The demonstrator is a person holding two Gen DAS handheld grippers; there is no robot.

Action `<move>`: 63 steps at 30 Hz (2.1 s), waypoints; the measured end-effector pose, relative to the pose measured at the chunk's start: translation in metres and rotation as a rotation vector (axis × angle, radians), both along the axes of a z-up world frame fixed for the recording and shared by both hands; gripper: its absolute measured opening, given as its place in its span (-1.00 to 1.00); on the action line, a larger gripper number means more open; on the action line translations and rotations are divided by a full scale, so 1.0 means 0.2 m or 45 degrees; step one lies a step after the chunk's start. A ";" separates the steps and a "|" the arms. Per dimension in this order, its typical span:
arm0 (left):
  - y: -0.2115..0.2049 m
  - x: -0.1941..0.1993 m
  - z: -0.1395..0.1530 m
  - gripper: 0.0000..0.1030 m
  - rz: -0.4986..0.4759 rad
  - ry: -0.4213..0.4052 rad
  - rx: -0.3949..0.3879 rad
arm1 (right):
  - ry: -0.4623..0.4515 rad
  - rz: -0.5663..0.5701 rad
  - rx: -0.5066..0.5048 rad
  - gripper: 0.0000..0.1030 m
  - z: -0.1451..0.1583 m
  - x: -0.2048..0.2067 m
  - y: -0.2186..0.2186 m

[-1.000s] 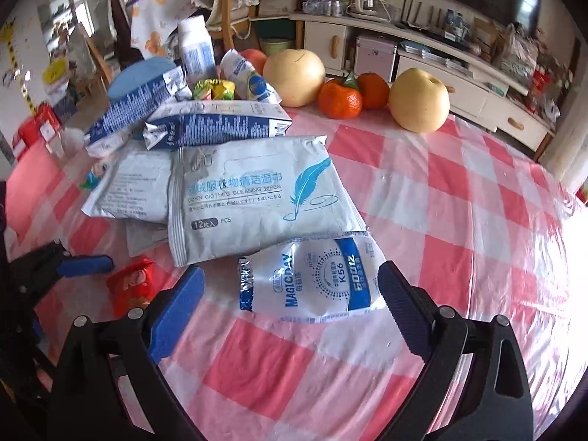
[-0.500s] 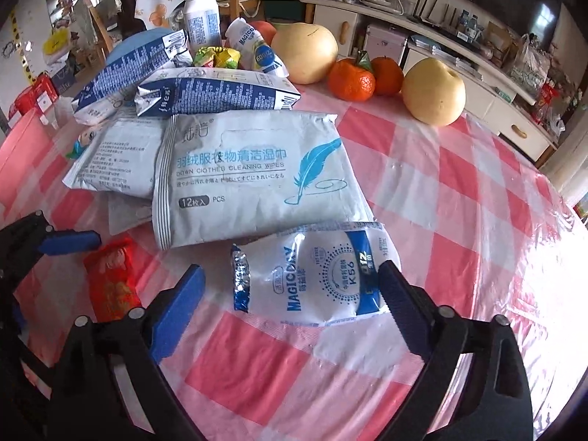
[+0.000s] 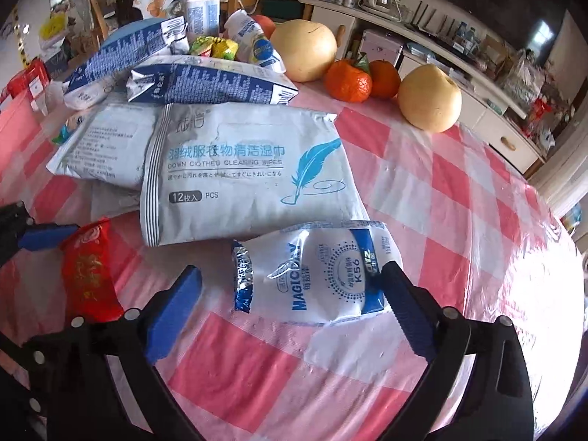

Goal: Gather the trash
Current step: 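Grasp the red snack packet with the left gripper while the right gripper grasps the white MAGICDAY pouch, then lift the red snack packet with the left gripper while the right gripper lifts the MAGICDAY pouch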

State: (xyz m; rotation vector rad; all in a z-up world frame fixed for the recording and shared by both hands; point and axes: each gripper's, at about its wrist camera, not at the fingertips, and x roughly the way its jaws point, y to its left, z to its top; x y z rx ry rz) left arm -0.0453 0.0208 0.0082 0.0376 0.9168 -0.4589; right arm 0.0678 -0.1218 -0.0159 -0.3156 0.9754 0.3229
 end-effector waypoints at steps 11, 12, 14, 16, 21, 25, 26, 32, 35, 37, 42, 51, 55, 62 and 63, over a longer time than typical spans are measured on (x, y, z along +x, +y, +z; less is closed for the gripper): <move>0.06 0.00 0.01 0.41 0.050 0.029 -0.052 | 0.018 -0.122 0.175 0.92 0.05 0.05 -0.18; 0.06 0.00 0.01 0.41 0.051 0.030 -0.054 | 0.034 -0.111 0.190 0.92 0.04 0.06 -0.18; 0.06 0.00 0.01 0.41 0.050 0.031 -0.056 | 0.073 -0.069 0.149 0.92 0.00 0.05 -0.15; 0.06 0.00 0.02 0.41 0.050 0.033 -0.060 | 0.092 -0.021 0.122 0.92 -0.03 0.04 -0.10; 0.07 0.01 0.03 0.41 0.057 0.035 -0.078 | 0.051 -0.011 0.090 0.92 0.00 0.04 -0.08; 0.08 0.00 0.04 0.41 0.062 0.029 -0.088 | 0.050 -0.044 0.129 0.84 0.03 0.04 -0.11; 0.08 0.01 0.04 0.41 0.063 0.027 -0.089 | 0.055 -0.054 0.136 0.83 0.03 0.05 -0.12; 0.12 -0.01 0.09 0.39 0.075 0.000 -0.114 | 0.025 -0.074 0.155 0.27 0.09 0.02 -0.14; 0.15 -0.02 0.11 0.39 0.079 -0.014 -0.129 | 0.037 -0.120 0.213 0.15 0.12 0.02 -0.17; 0.16 -0.03 0.12 0.39 0.078 -0.017 -0.131 | 0.066 -0.126 0.254 0.37 0.10 0.01 -0.19; 0.21 -0.03 0.14 0.39 0.090 -0.021 -0.142 | 0.093 -0.119 0.203 0.67 0.07 -0.01 -0.16; 0.22 -0.03 0.17 0.40 0.077 -0.025 -0.186 | 0.247 -0.529 0.536 0.67 0.10 0.06 -0.31; 0.21 -0.03 0.16 0.40 0.064 -0.021 -0.181 | 0.240 -0.599 0.428 0.67 0.04 0.14 -0.26; 0.24 -0.02 0.16 0.40 0.083 -0.013 -0.187 | 0.201 -0.445 0.176 0.22 0.02 0.16 -0.19; 0.24 -0.03 0.16 0.40 0.085 -0.015 -0.189 | 0.186 -0.406 0.104 0.22 0.02 0.14 -0.20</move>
